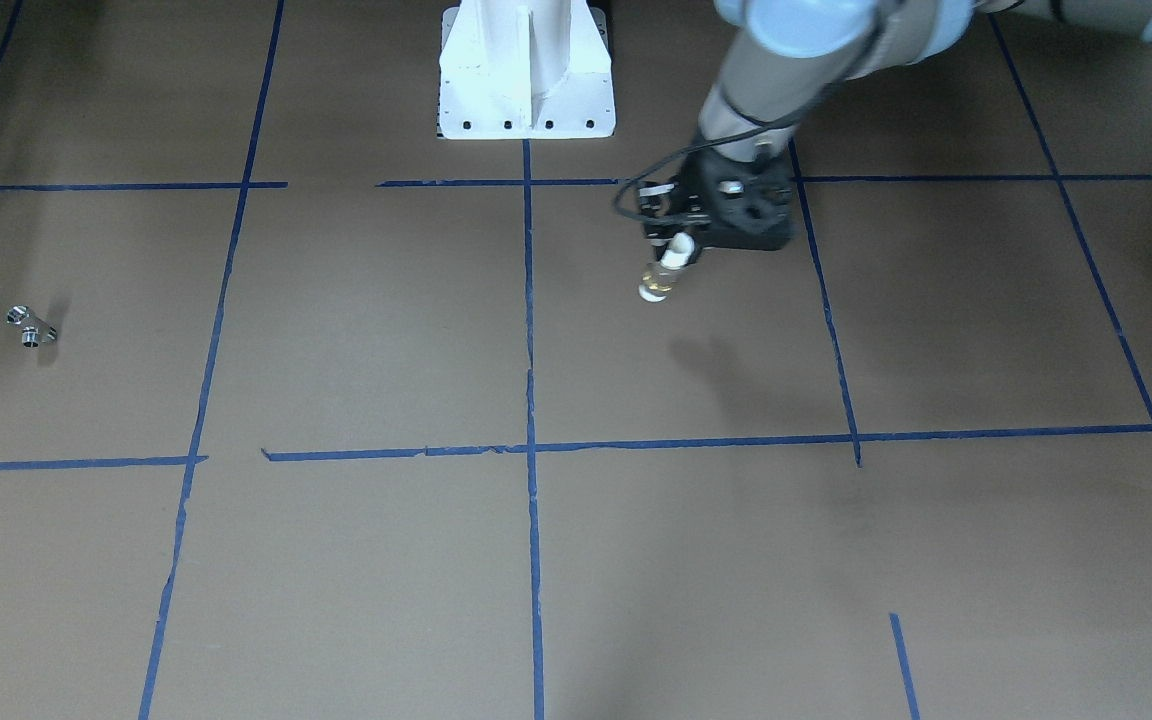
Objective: Assemble PPR valve and pipe with both arms
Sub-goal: 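Carry the brass valve with the left gripper to the table center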
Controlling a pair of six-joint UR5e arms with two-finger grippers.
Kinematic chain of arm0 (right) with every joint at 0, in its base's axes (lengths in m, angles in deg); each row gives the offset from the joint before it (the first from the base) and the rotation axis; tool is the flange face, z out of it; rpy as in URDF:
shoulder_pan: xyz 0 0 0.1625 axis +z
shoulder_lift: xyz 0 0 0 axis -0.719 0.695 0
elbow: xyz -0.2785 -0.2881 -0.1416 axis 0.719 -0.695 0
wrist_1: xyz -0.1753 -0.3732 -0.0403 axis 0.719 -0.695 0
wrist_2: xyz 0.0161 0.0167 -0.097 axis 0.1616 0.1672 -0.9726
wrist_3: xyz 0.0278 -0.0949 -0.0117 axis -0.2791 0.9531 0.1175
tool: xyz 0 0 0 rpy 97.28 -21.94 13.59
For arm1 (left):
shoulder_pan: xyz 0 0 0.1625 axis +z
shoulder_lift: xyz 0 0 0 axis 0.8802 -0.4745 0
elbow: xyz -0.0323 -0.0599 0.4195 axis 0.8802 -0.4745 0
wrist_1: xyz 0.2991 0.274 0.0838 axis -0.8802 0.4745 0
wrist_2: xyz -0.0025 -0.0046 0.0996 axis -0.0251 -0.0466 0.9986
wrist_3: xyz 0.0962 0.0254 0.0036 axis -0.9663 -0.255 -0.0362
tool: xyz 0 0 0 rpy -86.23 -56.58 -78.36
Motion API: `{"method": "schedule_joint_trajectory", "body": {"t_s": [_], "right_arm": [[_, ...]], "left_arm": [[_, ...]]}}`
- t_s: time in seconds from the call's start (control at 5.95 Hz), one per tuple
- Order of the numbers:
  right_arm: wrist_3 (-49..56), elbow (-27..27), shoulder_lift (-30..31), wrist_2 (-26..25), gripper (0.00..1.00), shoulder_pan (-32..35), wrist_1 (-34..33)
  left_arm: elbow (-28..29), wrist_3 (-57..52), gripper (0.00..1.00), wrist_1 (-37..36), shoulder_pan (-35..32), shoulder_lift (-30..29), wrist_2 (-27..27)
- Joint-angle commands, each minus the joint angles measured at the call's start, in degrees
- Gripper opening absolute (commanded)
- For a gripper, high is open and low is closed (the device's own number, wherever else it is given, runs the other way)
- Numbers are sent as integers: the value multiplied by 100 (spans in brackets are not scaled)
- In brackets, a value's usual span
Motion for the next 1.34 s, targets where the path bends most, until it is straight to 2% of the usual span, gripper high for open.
{"method": "schedule_joint_trajectory", "body": {"t_s": [0.0, 0.17, 0.34, 0.5, 1.18], "right_arm": [[21, -7, 7, -15, 100, 0, 33], [-66, -7, 7, -24, 100, 0, 16], [-154, -25, 7, 28, 100, 0, -19], [-216, -34, 7, 29, 100, 0, -11], [-164, -42, 7, 20, 100, -44, 24]], "left_arm": [[1308, 312, 0, -1, 277, -1193, 294], [1532, 322, 0, 17, 408, -1241, 320], [1761, 322, 0, 17, 592, -1485, 642], [1902, 322, 0, 26, 620, -1540, 654], [1912, 313, 7, 35, 735, -1453, 654]]}}
